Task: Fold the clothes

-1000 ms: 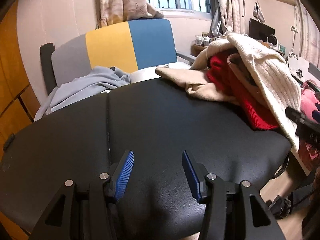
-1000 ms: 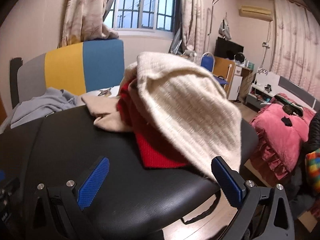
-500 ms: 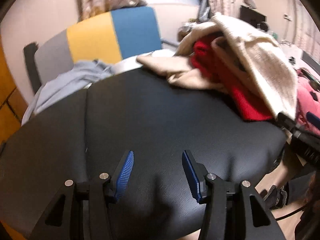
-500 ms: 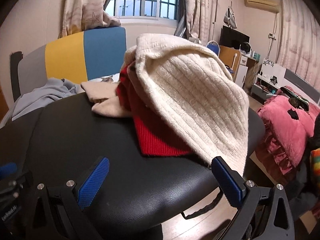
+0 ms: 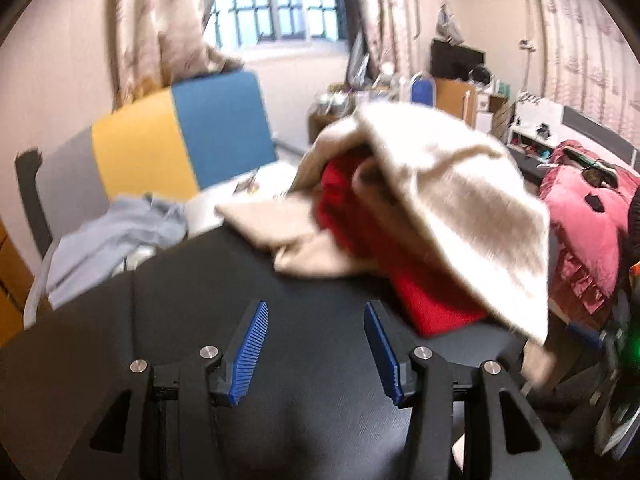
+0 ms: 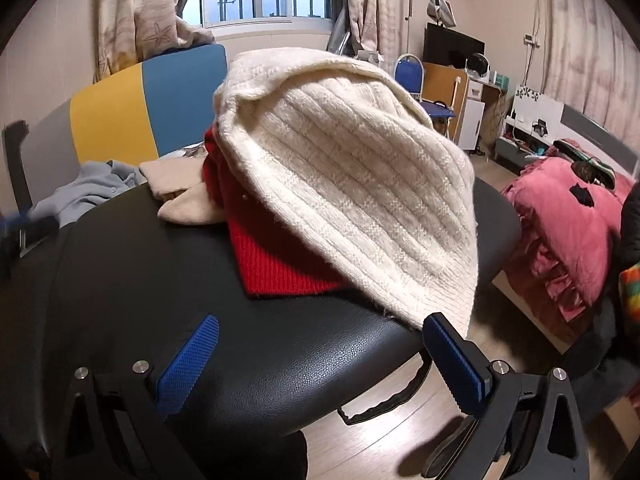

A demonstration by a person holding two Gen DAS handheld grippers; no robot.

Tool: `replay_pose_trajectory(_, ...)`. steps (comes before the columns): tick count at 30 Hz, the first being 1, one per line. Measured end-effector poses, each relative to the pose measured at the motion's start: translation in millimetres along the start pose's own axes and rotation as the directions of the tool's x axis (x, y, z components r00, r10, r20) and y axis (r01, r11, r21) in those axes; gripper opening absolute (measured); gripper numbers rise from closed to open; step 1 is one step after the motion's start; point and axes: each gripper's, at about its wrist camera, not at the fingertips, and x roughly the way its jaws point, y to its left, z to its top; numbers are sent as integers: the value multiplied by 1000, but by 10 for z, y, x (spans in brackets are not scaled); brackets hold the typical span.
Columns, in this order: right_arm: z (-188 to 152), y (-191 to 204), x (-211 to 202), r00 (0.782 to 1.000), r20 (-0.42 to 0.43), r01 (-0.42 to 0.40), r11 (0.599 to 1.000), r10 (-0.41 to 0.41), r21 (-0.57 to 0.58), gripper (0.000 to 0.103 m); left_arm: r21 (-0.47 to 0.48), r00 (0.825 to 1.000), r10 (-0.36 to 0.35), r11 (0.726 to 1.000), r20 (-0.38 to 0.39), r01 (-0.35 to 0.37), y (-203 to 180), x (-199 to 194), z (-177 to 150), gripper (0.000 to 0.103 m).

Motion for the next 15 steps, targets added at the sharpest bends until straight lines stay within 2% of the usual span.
replay_pose_trajectory(3,-15,-24,4,1000,-7,2,1000,-2,-2,103,90,997,-59,994,41,55,-191,71,307,52)
replay_pose_trajectory(6,-39,-117,0,1000,-22,-14,999,14,37,103,197,987,-136,973,80,118,-455,200,678,52)
replay_pose_trajectory(9,-38,-211,6,999,-29,-24,997,26,71,103,267,983,-166,954,85,138,-746,438,936,52)
replay_pose_trajectory(12,-17,-304,29,999,-31,-28,995,31,100,103,291,979,-187,944,80,157,-970,675,1103,52)
replay_pose_trajectory(15,-23,-403,72,998,-43,-34,990,40,136,103,274,982,-185,947,42,166,-1112,938,1225,52)
